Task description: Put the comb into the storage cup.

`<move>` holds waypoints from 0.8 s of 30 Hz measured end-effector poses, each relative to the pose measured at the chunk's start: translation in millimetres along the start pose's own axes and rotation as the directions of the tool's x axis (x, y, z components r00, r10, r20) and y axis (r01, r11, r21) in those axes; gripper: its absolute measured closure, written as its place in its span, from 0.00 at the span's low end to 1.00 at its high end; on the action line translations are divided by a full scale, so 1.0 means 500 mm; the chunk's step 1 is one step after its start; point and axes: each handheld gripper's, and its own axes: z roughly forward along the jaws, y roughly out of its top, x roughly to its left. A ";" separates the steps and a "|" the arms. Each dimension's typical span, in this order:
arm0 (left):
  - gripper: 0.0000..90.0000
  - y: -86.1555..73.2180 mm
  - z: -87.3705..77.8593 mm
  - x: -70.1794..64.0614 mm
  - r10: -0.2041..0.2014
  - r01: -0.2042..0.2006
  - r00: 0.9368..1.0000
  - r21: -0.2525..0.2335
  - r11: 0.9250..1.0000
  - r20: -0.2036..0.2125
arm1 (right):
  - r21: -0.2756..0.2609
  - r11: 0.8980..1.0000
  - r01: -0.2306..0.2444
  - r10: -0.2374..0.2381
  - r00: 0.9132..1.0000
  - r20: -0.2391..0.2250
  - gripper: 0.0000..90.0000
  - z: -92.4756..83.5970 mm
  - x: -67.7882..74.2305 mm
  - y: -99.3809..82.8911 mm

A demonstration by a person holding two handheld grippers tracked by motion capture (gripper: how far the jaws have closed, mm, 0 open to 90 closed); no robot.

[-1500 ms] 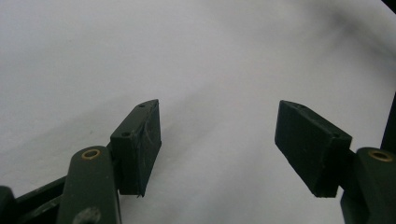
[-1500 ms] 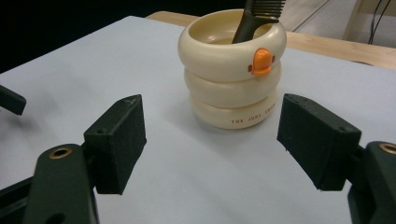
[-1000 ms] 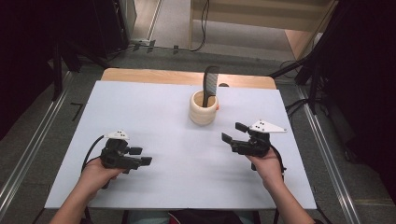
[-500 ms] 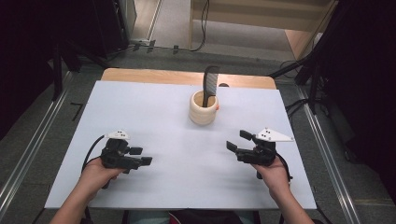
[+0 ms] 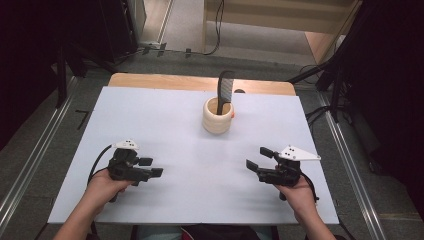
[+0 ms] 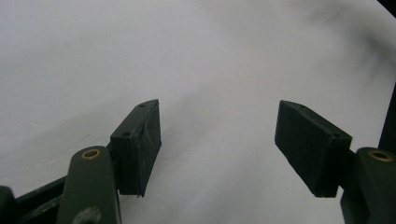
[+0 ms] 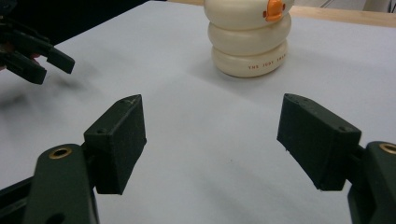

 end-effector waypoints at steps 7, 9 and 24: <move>0.36 0.000 0.001 -0.001 0.002 -0.002 1.000 0.000 1.000 0.002 | 0.002 1.000 0.003 -0.003 1.000 0.004 0.24 -0.013 0.000 -0.009; 0.36 0.000 0.000 -0.001 0.002 -0.002 1.000 0.000 1.000 0.002 | 0.009 1.000 0.010 -0.010 1.000 0.005 0.24 -0.016 -0.002 -0.011; 0.36 0.000 0.001 -0.001 0.001 -0.001 1.000 0.000 1.000 0.006 | 0.011 1.000 0.004 -0.004 1.000 0.022 0.24 -0.033 -0.016 -0.024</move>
